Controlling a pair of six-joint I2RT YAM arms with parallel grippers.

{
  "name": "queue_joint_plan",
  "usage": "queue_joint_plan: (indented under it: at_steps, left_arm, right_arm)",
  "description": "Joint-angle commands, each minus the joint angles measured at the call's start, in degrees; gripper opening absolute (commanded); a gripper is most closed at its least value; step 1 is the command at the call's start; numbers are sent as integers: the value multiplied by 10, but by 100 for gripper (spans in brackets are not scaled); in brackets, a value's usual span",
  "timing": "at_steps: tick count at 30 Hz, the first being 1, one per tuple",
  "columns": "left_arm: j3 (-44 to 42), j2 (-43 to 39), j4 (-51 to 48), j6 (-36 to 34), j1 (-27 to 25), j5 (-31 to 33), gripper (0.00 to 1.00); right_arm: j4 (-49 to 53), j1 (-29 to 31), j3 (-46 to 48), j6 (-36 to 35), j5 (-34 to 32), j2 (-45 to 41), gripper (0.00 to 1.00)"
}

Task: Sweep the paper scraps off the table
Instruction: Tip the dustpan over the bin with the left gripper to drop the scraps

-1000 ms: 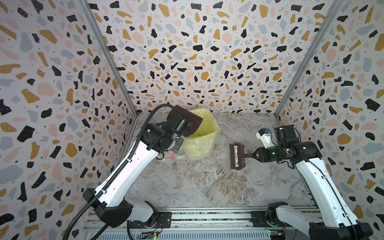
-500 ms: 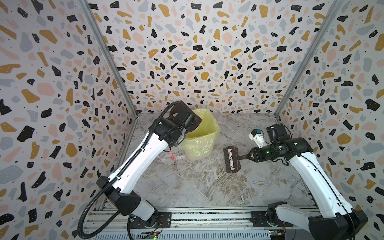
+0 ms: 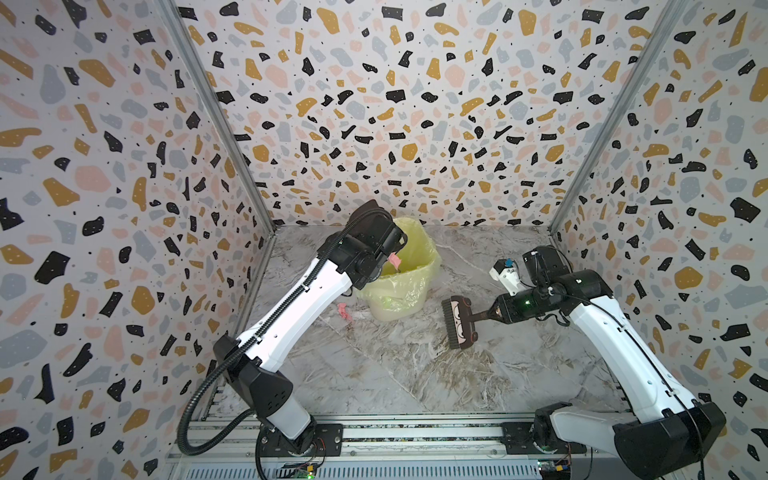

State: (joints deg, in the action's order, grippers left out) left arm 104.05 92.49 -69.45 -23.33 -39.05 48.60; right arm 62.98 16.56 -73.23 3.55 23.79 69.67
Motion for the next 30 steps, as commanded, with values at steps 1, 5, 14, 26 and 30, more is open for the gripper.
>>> queue_joint_plan:
  at_steps: [1,5,14,26,30]
  left_arm:
    - [-11,6,46,-55,-25,101,0]
    - [-71,6,114,-136,-67,224,0]
    - [-83,-11,178,-186,-84,290,0]
    - [-53,-60,125,-48,-90,197,0]
    - [-62,-100,124,25,-90,137,0]
  right_arm:
    - [7,-2,-27,-4,11,-10,0]
    - [11,-2,-31,-4,12,-9,0]
    - [14,-3,-28,-2,16,-13,0]
    - [-43,-10,32,47,72,-45,0]
    - [-101,4,85,125,106,-93,0]
